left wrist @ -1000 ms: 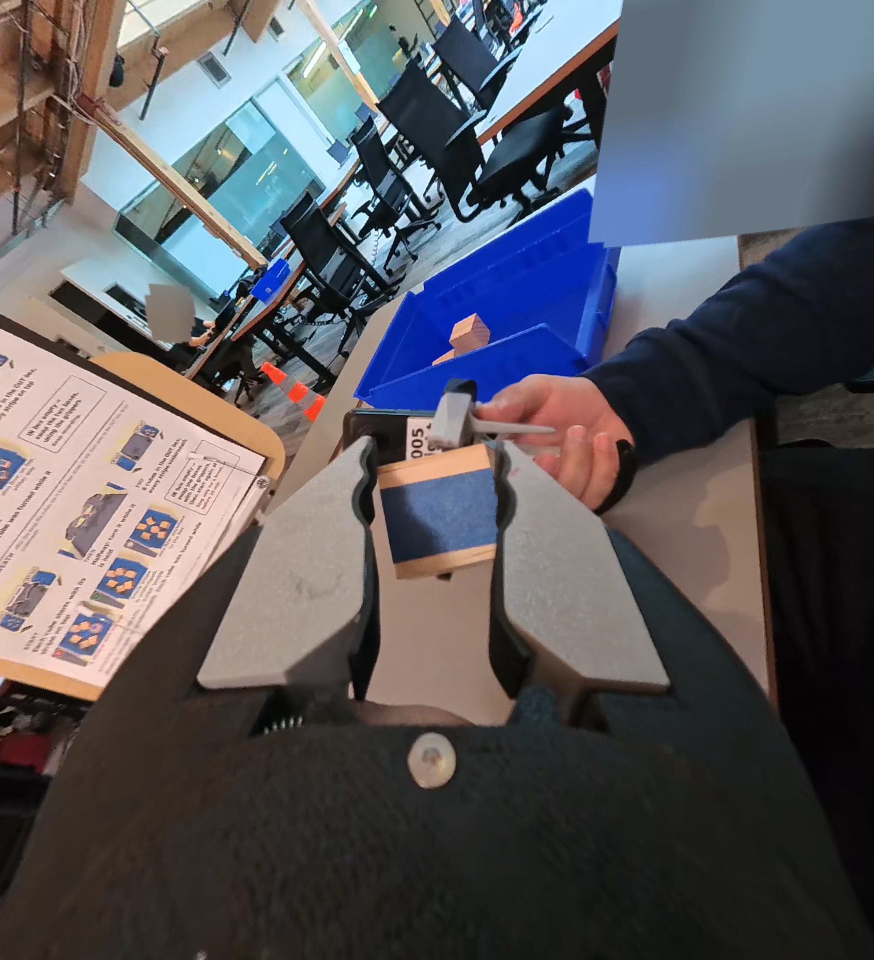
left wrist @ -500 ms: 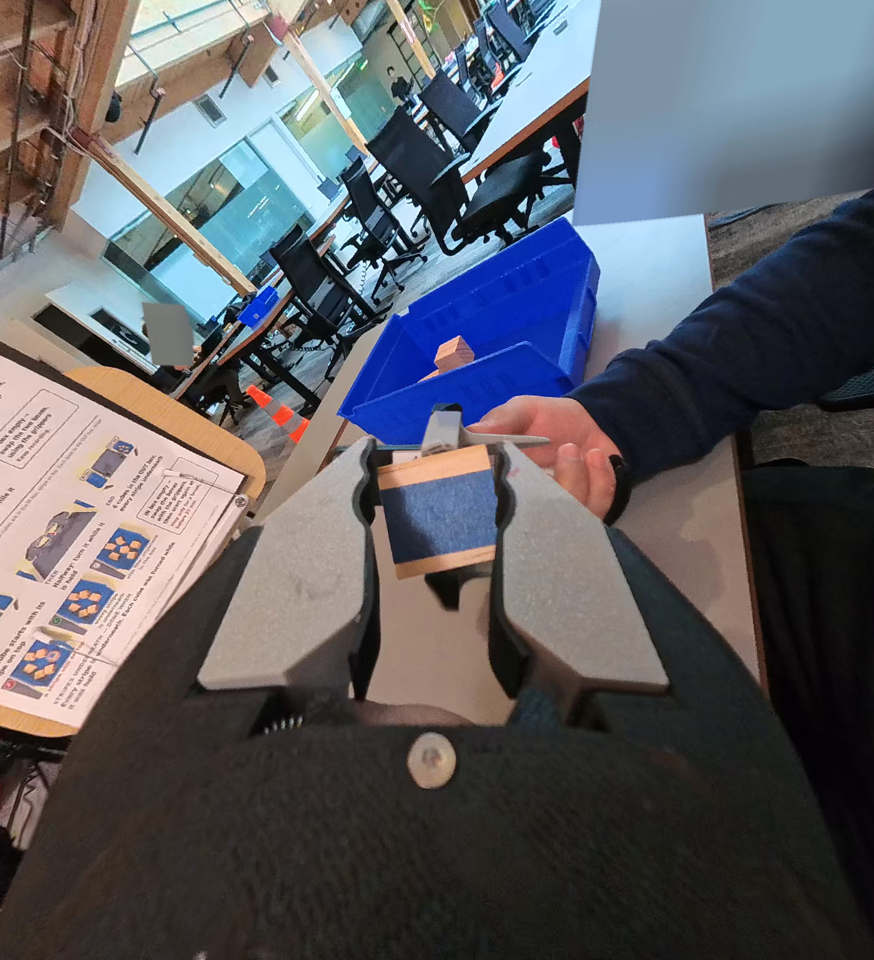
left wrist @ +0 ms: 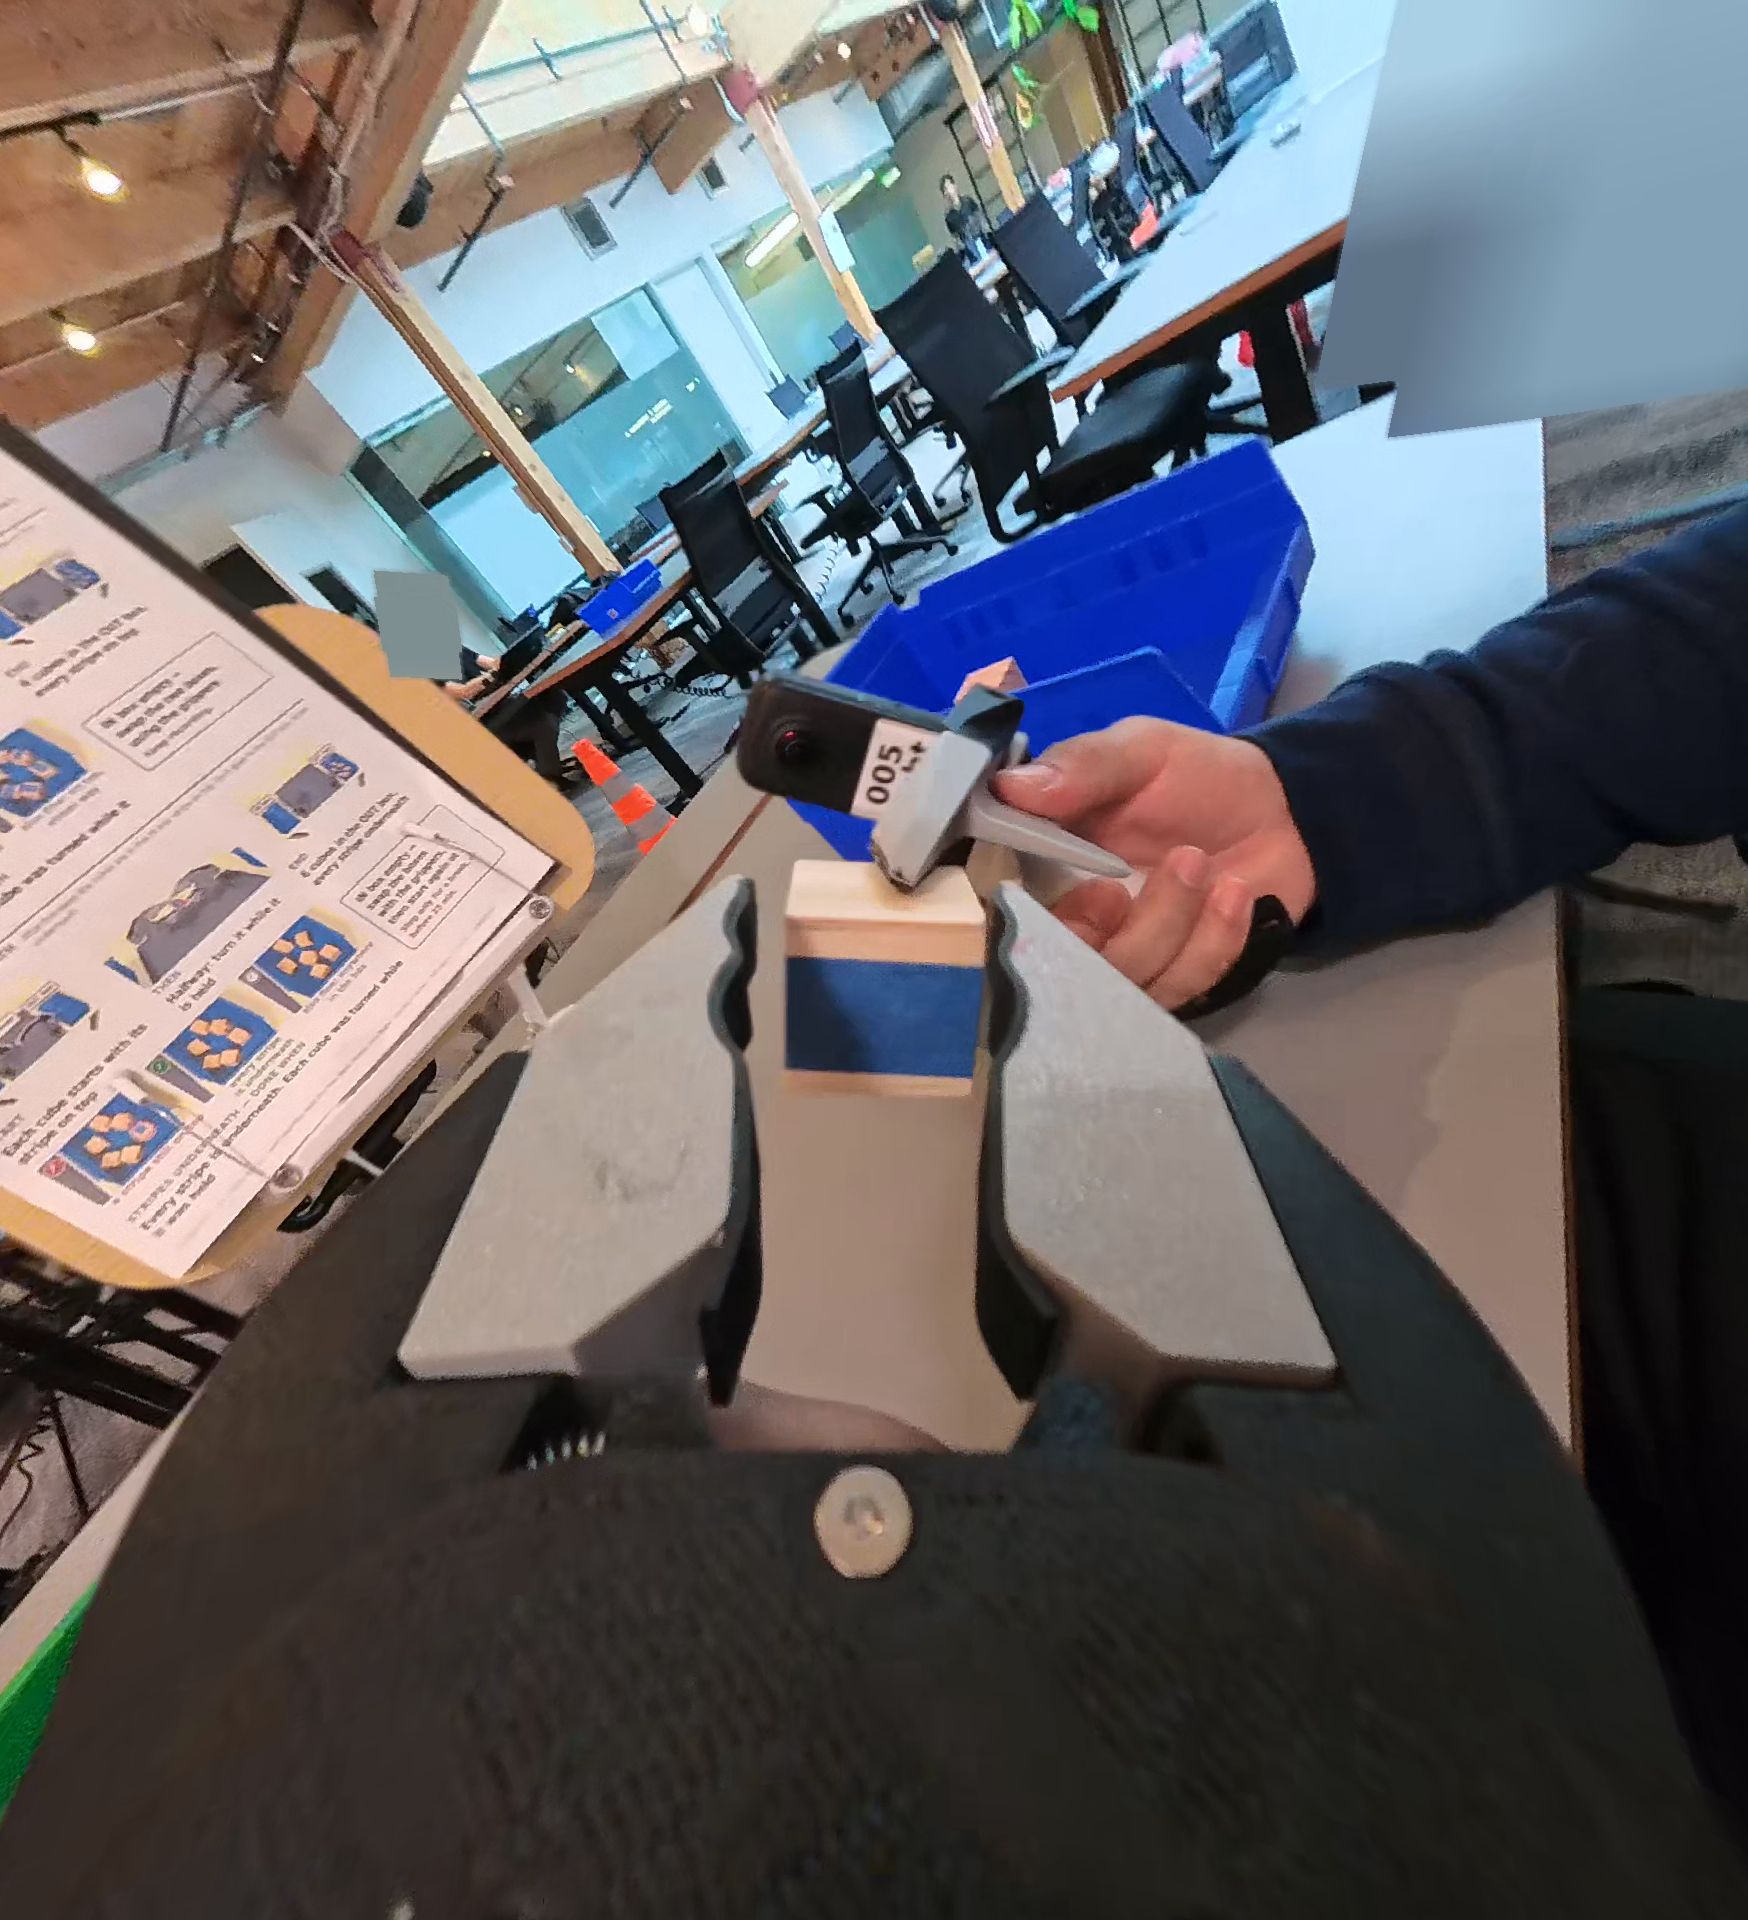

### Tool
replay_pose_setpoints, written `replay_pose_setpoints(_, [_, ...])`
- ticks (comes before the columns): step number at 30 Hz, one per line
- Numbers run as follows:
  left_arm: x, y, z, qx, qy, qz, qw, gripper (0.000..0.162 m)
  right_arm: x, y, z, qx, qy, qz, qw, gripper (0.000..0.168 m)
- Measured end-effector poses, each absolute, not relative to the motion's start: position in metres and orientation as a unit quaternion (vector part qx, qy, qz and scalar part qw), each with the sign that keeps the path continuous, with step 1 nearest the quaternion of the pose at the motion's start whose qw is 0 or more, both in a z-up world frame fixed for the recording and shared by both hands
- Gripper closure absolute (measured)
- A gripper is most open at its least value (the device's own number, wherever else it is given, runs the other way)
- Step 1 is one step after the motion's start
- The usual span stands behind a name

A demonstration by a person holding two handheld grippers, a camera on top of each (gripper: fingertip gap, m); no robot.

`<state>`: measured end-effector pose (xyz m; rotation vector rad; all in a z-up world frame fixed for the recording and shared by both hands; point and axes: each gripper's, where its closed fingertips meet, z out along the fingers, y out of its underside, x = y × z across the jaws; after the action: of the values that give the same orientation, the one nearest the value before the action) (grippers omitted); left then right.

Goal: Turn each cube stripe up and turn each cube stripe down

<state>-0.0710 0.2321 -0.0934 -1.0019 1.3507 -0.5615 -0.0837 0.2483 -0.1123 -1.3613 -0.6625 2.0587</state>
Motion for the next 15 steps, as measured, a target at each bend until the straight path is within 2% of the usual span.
replay_pose_setpoints(1, [-0.074, 0.234, -0.092, -0.441, 0.581, -0.254, 0.636, 0.12, -0.083, 0.251, -0.114, -0.522, -0.248, 0.758, 0.303, 0.123])
replay_pose_setpoints(4, [-0.085, 0.242, -0.095, -0.465, 0.557, -0.285, 0.627, 0.117, -0.079, 0.258, -0.117, -0.561, -0.263, 0.695, 0.365, 0.125])
replay_pose_setpoints(6, [-0.089, 0.246, -0.109, -0.494, 0.553, -0.305, 0.598, 0.111, -0.069, 0.26, -0.109, -0.573, -0.274, 0.634, 0.441, 0.125])
replay_pose_setpoints(10, [-0.088, 0.267, -0.141, -0.547, 0.54, -0.297, 0.566, 0.114, -0.029, 0.263, -0.084, -0.625, -0.263, 0.476, 0.56, 0.125])
replay_pose_setpoints(15, [-0.063, 0.308, -0.178, -0.601, 0.499, -0.283, 0.556, 0.12, 0.084, 0.292, -0.077, -0.748, -0.184, 0.243, 0.59, 0.125])
